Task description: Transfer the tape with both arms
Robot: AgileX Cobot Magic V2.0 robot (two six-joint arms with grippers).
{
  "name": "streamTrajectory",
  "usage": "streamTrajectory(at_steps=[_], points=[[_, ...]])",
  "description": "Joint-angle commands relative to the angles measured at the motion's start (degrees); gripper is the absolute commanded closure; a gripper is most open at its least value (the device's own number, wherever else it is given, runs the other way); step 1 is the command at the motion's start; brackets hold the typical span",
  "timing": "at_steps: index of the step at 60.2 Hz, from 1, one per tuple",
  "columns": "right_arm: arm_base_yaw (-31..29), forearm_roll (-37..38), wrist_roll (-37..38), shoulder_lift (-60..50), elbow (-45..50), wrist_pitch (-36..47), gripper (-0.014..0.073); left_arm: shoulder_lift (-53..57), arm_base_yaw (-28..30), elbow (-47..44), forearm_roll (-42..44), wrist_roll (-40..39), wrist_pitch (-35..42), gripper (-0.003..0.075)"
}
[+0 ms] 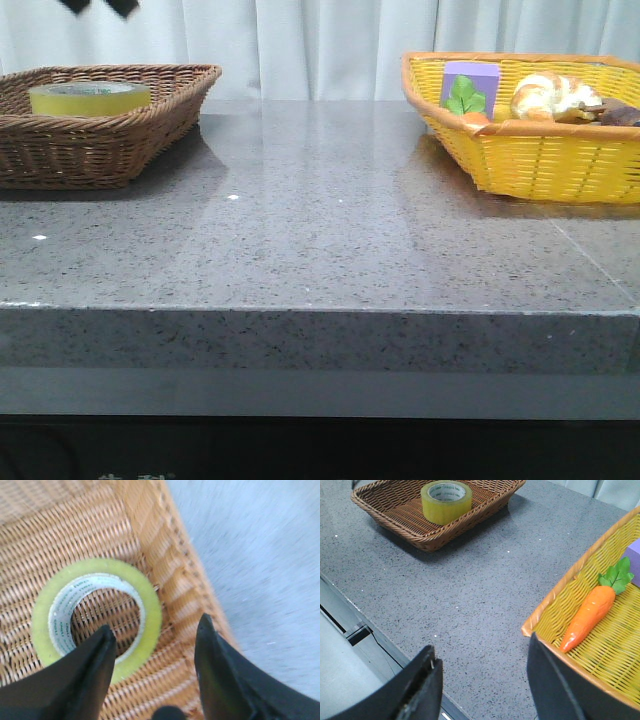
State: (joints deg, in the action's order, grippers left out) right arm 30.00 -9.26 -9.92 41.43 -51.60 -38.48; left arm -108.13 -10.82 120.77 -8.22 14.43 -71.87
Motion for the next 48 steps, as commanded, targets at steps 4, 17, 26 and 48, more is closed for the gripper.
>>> streamTrajectory(at_steps=[4,17,26,48], points=[[-0.36,-0.30,-0.45,-0.19,-1.46,4.31,0.0181,8.72,0.18,1.78,-5.69,-3.93,-0.34,0.0352],[-0.36,-0.30,-0.45,-0.19,-1.46,4.31,0.0181,18.38,-2.61,-4.16,-10.30,-3.93,-0.34,0.0352],[-0.36,-0.30,-0.45,-0.19,-1.46,4.37,0.0181,26.35,-8.95,-14.81,-10.19,-3.69,-0.34,0.0352],[-0.41,0.68,-0.45,-0.19,-1.46,1.76,0.0181,44.00,-18.10,-42.42,-8.32,-3.58,6.89,0.0352]])
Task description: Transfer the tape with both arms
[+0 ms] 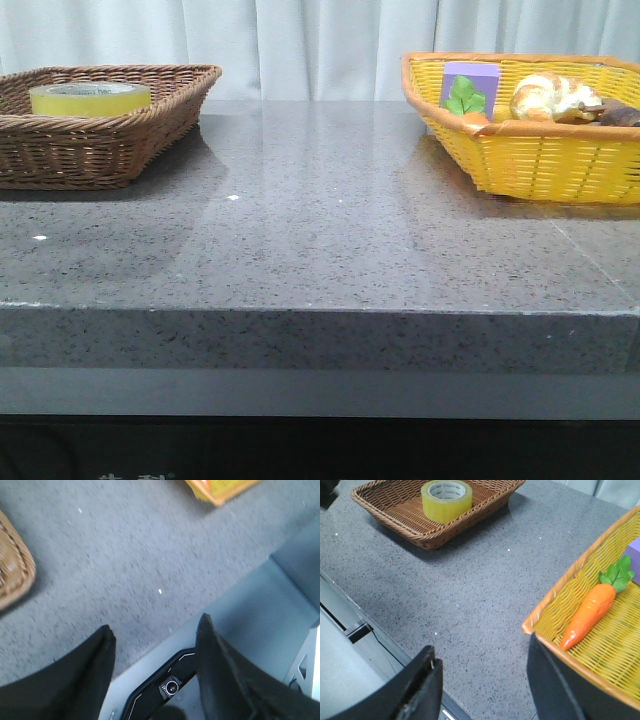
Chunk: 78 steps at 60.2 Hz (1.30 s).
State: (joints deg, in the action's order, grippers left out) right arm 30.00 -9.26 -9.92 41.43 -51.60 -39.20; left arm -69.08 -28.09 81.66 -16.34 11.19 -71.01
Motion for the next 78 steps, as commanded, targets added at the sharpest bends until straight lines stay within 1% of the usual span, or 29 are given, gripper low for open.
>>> streamTrajectory(at_steps=[1,6,14,22,27,34,45,47,50,55,61,66,69,71,78], points=[[-0.41,0.96,-0.45,-0.19,-1.46,2.10,0.0181,5.63,-0.83,-4.17,0.05,-0.35,6.54,0.0352],[-0.54,2.48,0.76,-0.19,-1.46,0.64,0.0181,9.96,-0.73,-9.09,2.34,-0.35,9.97,0.0352],[-2.27,4.93,5.75,-0.19,-1.46,-0.52,0.0181,16.09,-0.73,-15.67,6.32,-0.97,15.96,0.0352],[-4.34,5.52,7.54,-0.19,-1.46,-2.08,0.0181,22.08,-0.73,-20.46,9.52,-4.63,21.03,0.0352],[-4.81,5.52,7.54,-0.26,-1.46,-2.44,0.0181,25.23,-0.73,-22.89,10.81,-6.85,23.00,0.0352],[-4.80,5.52,7.54,-0.26,-1.46,-2.17,0.0181,28.90,-0.73,-25.42,10.70,-6.86,25.20,0.0352],[-4.80,5.52,7.49,-0.26,-1.46,-1.33,0.0185,30.34,-0.73,-26.53,10.53,-6.86,26.27,0.0353],[-4.80,5.52,7.49,-0.26,-1.46,-1.27,0.0204,30.34,-0.73,-26.53,10.53,-6.86,26.27,0.0356],[-4.80,5.52,7.49,-0.26,-1.46,-1.19,0.0257,30.22,-0.73,-26.53,10.53,-6.86,26.53,0.0379],[-4.80,5.52,7.49,-0.26,-1.46,-1.19,0.0389,30.22,-0.73,-26.53,10.53,-6.86,27.50,0.0467],[-4.80,5.52,7.49,-0.26,-1.46,-1.19,0.0544,30.22,-0.73,-26.53,10.53,-6.86,29.81,0.0600],[-4.80,5.52,7.49,-0.26,-1.46,-1.39,0.0629,30.22,-0.73,-26.53,10.53,-6.86,31.25,0.0683],[-4.80,5.52,7.49,-0.26,-1.46,-1.65,0.0661,30.22,-0.73,-26.53,10.53,-6.86,31.11,0.0724],[-4.80,5.52,7.49,-0.26,-1.46,-1.79,0.0663,30.22,-0.73,-26.53,10.53,-6.86,31.11,0.0740],[-4.80,5.52,7.49,-0.26,-1.46,-1.81,0.0661,30.22,-0.73,-26.53,10.53,-6.86,31.11,0.0741]])
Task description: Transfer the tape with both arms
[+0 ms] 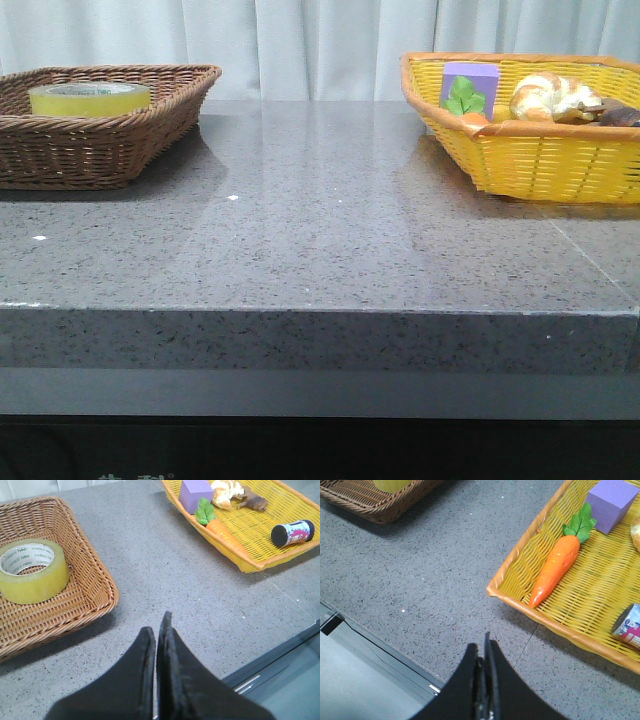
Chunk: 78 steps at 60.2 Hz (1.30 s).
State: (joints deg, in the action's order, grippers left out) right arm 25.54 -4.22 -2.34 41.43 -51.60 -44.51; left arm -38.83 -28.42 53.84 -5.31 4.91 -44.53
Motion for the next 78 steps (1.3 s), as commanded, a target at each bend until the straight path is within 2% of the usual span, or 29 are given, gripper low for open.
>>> streamTrajectory(at_steps=[1,19,27,33,43,62,76,78], points=[[-0.34,0.48,-0.09,-0.26,-1.46,3.50,0.0661,-0.03,-0.40,1.29,-0.51,-0.58,4.63,0.0741],[-0.34,0.48,-0.09,-0.26,-1.46,3.50,0.0661,0.10,-0.51,0.78,-0.51,-0.58,4.97,0.0741],[-0.34,0.48,-0.09,-0.26,-1.46,3.44,0.0661,3.10,-0.17,-3.29,-0.33,-0.58,10.10,0.0741],[-0.34,0.48,-0.09,-0.26,-1.46,3.44,0.0661,7.80,2.18,-8.15,-0.33,-0.58,17.91,0.0741],[-0.34,0.48,-0.09,-0.26,-1.46,3.44,0.0661,18.36,9.86,-22.35,0.90,-0.48,31.91,0.0741],[-0.34,0.48,-0.09,-0.26,-1.46,3.44,0.0661,34.62,21.50,-45.33,0.97,-0.48,40.65,0.0741],[-0.34,0.48,-0.09,-0.26,-1.46,3.44,0.0661,39.64,23.96,-54.59,0.97,-0.48,51.35,0.0741],[-0.34,0.48,-0.09,-0.26,-1.46,3.44,0.0661,40.31,23.96,-54.42,0.97,-0.48,49.99,0.0741]])
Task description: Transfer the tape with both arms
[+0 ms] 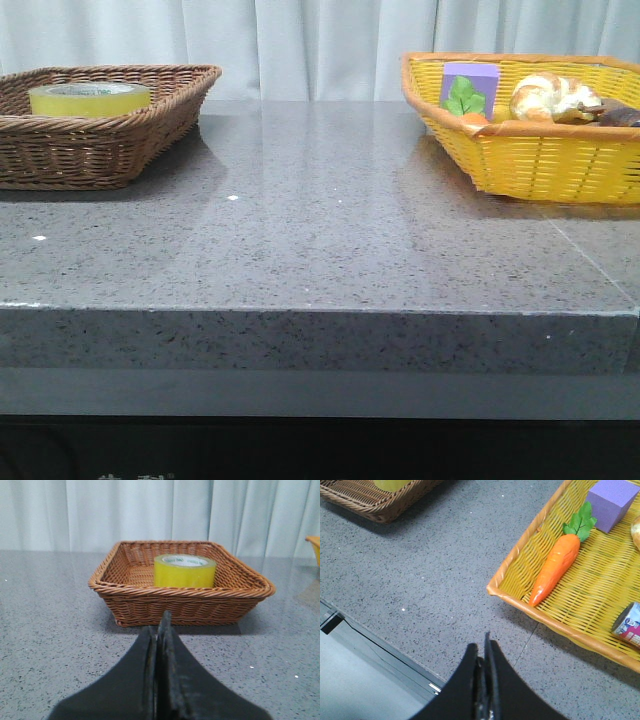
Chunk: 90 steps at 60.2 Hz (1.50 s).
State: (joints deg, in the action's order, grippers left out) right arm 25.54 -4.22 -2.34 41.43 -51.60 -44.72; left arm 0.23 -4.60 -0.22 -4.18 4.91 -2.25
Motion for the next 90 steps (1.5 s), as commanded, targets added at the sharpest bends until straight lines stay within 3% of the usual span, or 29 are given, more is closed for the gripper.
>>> streamTrajectory(at_steps=[1,68,79,90], points=[[-0.34,0.48,-0.09,-0.26,-1.46,3.65,0.0661,1.19,0.14,-0.31,-0.15,-0.48,7.41,0.0741],[-1.87,0.32,-0.09,-2.29,-0.06,4.24,0.0661,1.08,0.14,-0.41,-0.15,-0.48,8.28,0.0741],[-11.77,0.33,-0.09,-11.80,10.50,13.49,0.0661,1.08,0.14,-0.41,-0.15,-0.48,8.28,0.0741],[-19.13,-0.70,-0.09,-24.80,26.13,29.06,0.0661,1.08,0.14,-0.41,-0.15,-0.48,8.28,0.0741]])
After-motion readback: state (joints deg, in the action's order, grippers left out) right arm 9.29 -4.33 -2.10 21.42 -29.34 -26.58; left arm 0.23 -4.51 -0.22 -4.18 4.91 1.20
